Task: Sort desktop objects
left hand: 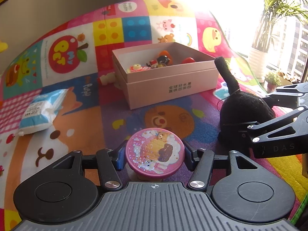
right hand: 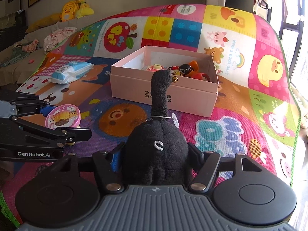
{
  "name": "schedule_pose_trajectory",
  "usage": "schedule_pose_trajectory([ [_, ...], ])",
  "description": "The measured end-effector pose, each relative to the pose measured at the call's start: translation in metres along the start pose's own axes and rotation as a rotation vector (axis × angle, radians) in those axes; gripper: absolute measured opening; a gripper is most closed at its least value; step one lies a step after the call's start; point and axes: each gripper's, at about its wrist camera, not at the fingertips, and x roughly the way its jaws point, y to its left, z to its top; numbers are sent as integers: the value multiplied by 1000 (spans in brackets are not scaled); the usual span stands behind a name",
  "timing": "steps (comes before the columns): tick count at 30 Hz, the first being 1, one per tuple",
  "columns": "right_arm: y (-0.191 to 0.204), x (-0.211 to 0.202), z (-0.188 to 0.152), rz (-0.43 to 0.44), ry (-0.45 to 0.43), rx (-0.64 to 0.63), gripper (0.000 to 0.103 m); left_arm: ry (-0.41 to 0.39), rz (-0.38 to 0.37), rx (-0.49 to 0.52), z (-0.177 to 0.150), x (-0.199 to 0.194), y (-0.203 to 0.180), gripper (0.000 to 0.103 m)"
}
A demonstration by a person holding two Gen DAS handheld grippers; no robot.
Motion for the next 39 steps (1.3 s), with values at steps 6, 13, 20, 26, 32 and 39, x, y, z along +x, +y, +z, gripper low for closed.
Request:
schedule_pose_trajectory([
  [6, -29, -40, 28, 82, -63, 92, 64, -67, -1, 48, 22, -9, 1, 61],
  [13, -59, -104, 61, 27, -323, 151, 64, -242, 21, 54, 102, 4, 5, 61],
  [20, -60, -95, 51, 22, -297, 142, 64, -240, 63, 35, 158, 88, 2, 61],
  [26, -75, -76, 48, -9, -240, 185, 64, -130, 55, -55, 155, 130, 23, 75],
  [32, -85, -54, 50, -14, -201, 224, 64, -215, 61, -175, 124, 72, 59, 96],
  [39, -84, -2, 108, 52, -158, 262, 64, -204, 46, -263, 52, 27, 67, 99],
])
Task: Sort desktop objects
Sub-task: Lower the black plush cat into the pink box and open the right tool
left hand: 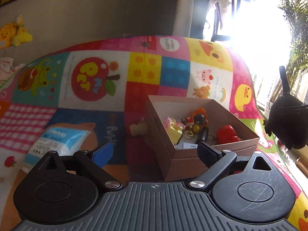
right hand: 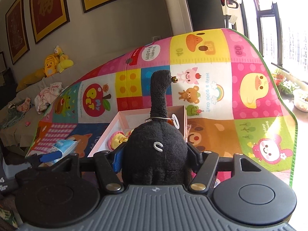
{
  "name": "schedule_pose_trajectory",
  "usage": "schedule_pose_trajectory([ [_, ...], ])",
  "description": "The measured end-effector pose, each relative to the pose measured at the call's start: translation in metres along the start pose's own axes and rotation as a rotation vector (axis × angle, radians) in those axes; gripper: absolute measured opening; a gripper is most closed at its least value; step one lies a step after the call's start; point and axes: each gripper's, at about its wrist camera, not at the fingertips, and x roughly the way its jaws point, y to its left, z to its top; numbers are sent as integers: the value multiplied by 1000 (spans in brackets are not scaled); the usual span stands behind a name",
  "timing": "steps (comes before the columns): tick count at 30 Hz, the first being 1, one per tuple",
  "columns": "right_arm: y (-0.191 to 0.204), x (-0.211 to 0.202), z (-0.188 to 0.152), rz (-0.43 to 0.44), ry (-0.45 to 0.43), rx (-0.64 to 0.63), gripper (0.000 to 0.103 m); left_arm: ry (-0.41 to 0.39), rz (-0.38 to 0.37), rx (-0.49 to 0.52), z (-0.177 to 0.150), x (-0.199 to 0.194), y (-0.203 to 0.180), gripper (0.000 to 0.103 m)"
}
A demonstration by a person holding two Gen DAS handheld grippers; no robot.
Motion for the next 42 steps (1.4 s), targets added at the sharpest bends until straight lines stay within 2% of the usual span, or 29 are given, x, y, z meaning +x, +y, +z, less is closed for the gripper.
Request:
schedule_pose_trajectory([
  [4, 11, 60, 28, 36, 94, 48, 64, 25, -33, -106, -27, -11, 8, 99],
  [7, 18, 106, 39, 73, 170, 93, 64, 11, -68, -101, -33, -14, 6, 100],
  [9, 24, 138, 40, 92, 220, 103, 65, -6, -65, -101, -35, -15, 6, 100],
  [11, 29, 160, 38, 55, 238, 77, 67, -10, -73, -113, -37, -16, 9, 101],
  [13, 31, 173, 35, -21, 243, 22, 69, -4, -76, -132, -38, -15, 12, 101],
  [16, 28, 172, 31, -104, 237, -57, 72, 10, -89, -178, -39, -12, 20, 102],
  [17, 28, 169, 30, -137, 234, -102, 78, 12, -92, -193, -39, -12, 23, 102],
  [20, 34, 152, 29, -198, 171, -253, 79, 24, -97, -226, -40, -10, 28, 103],
  [21, 35, 146, 34, -201, 157, -255, 79, 26, -98, -228, -40, -9, 29, 103],
  [24, 29, 127, 47, -139, 127, -172, 79, 22, -93, -228, -40, -10, 29, 103],
  [27, 29, 112, 53, -134, 83, -152, 78, 22, -88, -224, -40, -10, 28, 103],
  [28, 29, 111, 52, -132, 87, -143, 73, 22, -87, -221, -40, -10, 27, 103],
  [31, 25, 122, 44, -110, 171, -92, 47, 19, -83, -208, -40, -10, 25, 103],
  [34, 16, 137, 34, -17, 212, 50, 46, 21, -80, -200, -41, -10, 24, 103],
  [36, 20, 143, 35, -11, 207, 80, 47, 24, -76, -201, -41, -10, 24, 103],
  [40, 39, 145, 41, -85, 190, 1, 47, 21, -64, -213, -41, -11, 26, 103],
  [42, 52, 136, 43, -115, 155, -59, 48, 17, -57, -221, -42, -11, 28, 103],
])
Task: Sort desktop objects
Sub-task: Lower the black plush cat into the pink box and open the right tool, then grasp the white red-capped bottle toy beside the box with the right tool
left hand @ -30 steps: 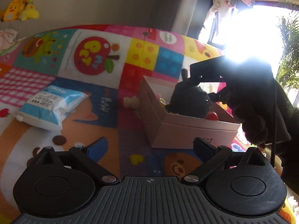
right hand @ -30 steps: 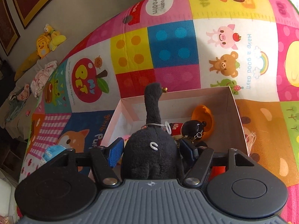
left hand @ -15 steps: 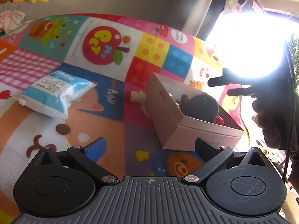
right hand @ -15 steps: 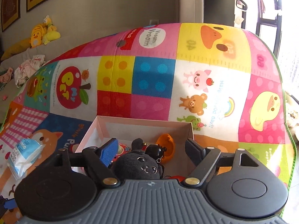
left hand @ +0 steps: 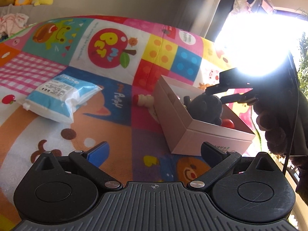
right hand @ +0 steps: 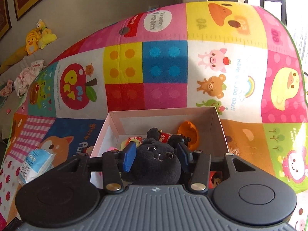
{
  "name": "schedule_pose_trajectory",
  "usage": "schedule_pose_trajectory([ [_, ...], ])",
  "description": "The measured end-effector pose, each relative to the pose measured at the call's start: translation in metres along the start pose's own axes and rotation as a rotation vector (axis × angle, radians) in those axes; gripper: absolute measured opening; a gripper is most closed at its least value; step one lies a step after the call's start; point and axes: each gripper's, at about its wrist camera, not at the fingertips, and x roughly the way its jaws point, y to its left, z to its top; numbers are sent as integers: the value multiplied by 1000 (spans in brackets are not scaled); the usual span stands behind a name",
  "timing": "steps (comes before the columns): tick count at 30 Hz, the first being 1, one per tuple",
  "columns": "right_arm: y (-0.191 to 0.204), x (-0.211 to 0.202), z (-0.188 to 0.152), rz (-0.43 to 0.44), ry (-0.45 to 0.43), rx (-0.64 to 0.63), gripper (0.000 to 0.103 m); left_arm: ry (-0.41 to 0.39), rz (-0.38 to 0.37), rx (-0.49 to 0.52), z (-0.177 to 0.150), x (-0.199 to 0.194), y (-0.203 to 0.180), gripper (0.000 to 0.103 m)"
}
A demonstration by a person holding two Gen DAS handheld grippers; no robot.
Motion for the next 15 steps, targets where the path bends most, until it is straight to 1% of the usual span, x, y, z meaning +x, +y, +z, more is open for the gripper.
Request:
schedule_pose_trajectory([
  [2, 17, -12, 3, 1, -43, -81, 51, 3, 3, -5, 1, 1, 1, 103],
  [4, 36, -19, 12, 67, -41, -133, 51, -7, 13, 0, 1, -1, 1, 103],
  [6, 52, -10, 26, 198, 42, -93, 51, -40, 65, 28, 3, -5, 1, 103],
  [7, 61, -2, 31, 238, 94, -79, 51, -64, 112, 50, 5, -9, 2, 103],
  [8, 71, 8, 34, 257, 140, -82, 51, -83, 157, 71, 7, -13, 4, 103],
  [9, 80, 18, 36, 257, 173, -95, 51, -94, 195, 90, 10, -15, 8, 103],
  [10, 95, 32, 35, 238, 207, -132, 51, -97, 222, 108, 12, -17, 12, 103],
  [12, 117, 54, 30, 178, 246, -201, 51, -90, 250, 123, 16, -20, 24, 103],
  [14, 135, 74, 23, 122, 281, -263, 51, -82, 257, 85, 17, -21, 37, 103],
  [15, 145, 84, 21, 93, 293, -297, 51, -75, 246, 48, 18, -21, 44, 103],
])
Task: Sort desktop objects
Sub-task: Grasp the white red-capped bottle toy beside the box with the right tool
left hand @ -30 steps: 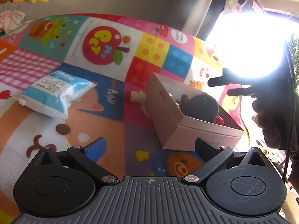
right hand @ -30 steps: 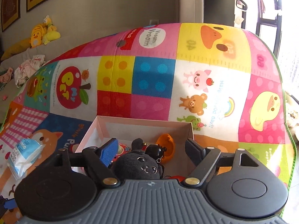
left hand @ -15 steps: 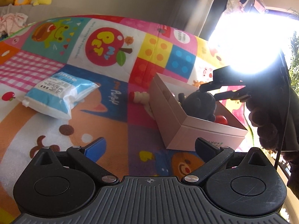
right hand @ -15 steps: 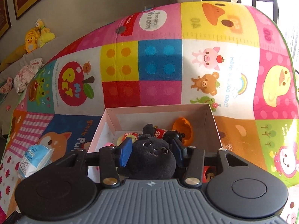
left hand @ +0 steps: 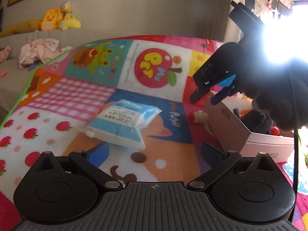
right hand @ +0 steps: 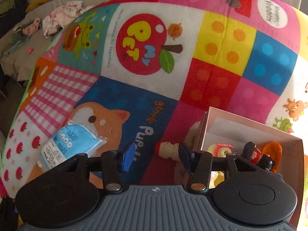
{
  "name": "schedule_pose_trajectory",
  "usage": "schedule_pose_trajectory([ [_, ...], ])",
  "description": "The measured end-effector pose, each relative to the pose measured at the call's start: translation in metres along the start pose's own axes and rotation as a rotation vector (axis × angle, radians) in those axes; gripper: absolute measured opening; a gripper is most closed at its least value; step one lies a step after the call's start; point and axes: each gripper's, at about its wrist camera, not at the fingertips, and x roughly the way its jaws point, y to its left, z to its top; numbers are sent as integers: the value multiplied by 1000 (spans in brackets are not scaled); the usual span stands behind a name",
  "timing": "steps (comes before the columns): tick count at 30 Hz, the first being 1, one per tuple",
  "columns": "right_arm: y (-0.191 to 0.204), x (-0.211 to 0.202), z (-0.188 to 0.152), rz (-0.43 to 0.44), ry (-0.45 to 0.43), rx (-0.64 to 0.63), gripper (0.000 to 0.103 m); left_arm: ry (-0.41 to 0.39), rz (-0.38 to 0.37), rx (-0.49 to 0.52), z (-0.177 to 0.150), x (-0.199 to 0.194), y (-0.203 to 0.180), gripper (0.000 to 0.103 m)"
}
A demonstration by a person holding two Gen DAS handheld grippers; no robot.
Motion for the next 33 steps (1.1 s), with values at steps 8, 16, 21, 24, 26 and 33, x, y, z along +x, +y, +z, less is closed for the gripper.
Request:
schedule_pose_trajectory([
  [8, 34, 48, 6, -193, 87, -186, 51, 18, -59, -85, -1, 3, 14, 103],
  [16, 34, 21, -4, -149, 74, -206, 22, 12, -73, -84, -2, 2, 13, 103],
  [21, 16, -10, 0, -80, 36, -144, 23, 18, -71, -84, -2, 3, 12, 103],
  [24, 12, -8, 3, -83, 42, -112, 23, 11, -72, -66, -2, 2, 9, 103],
  [26, 10, -3, 4, -62, 53, -100, 23, 11, -74, -66, -3, 3, 9, 103],
  [33, 18, 7, -1, 16, 86, -136, 58, 24, -85, -91, -2, 5, 13, 103],
])
